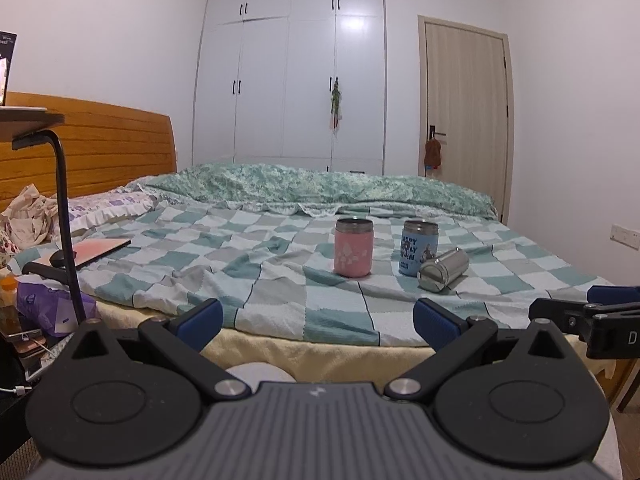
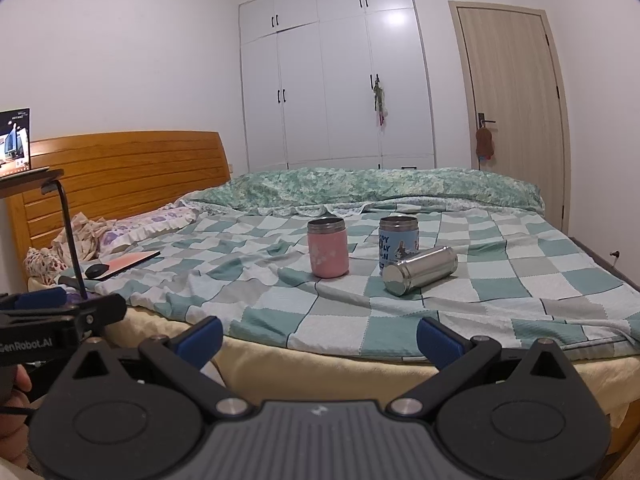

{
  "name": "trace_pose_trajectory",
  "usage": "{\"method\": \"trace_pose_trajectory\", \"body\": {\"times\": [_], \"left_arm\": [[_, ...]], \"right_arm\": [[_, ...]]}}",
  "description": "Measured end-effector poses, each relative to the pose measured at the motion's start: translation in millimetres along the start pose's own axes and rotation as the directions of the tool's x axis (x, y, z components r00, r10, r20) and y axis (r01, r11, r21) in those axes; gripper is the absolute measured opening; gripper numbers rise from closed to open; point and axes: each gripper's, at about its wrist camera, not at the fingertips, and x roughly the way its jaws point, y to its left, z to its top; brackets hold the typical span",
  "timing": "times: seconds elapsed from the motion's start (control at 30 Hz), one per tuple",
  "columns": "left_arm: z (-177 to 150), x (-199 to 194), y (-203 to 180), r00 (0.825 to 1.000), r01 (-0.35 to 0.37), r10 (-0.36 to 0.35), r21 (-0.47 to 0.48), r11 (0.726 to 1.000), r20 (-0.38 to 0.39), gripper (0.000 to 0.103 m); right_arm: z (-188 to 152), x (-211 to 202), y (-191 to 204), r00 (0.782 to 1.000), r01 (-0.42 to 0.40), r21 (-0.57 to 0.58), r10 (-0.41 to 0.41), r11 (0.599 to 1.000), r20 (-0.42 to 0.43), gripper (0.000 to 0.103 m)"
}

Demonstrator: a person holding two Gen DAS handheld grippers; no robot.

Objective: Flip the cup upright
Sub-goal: 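Move the left gripper toward the silver bottle lying on its side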

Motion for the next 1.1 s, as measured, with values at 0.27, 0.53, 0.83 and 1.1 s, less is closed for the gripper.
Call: {"method": "trace_pose_trajectory", "body": {"times": [0.27,0.53,0.83,1.1], "left_arm": [[-1.4,6.6,2.7,1.0,-0.002,0.001,-0.022,1.0,-0.023,0.103],[-2.6,43.5,1.5,0.993,-0.02,0.016,-0.031,0.999,-0.116,0.103],[-0.6,71.8,12.3,0.985,-0.088,0.074,-0.09,0.992,-0.154,0.103],[9.4,103.8,3.1,0.99,-0.044,0.032,-0.089,0.995,-0.136,0.103]], "right_arm": [[1.5,7.3,-8.5,1.0,-0.013,0.03,0.013,0.999,-0.003,0.103],[12.8,41.0,-22.9,1.0,0.029,-0.007,-0.029,1.0,-0.005,0.103],[20.7,86.9,-27.8,0.999,0.009,-0.034,-0.01,0.999,-0.035,0.103],[36.0,118.6,-33.4,0.999,0.011,-0.042,-0.012,0.999,-0.031,0.103]]}}
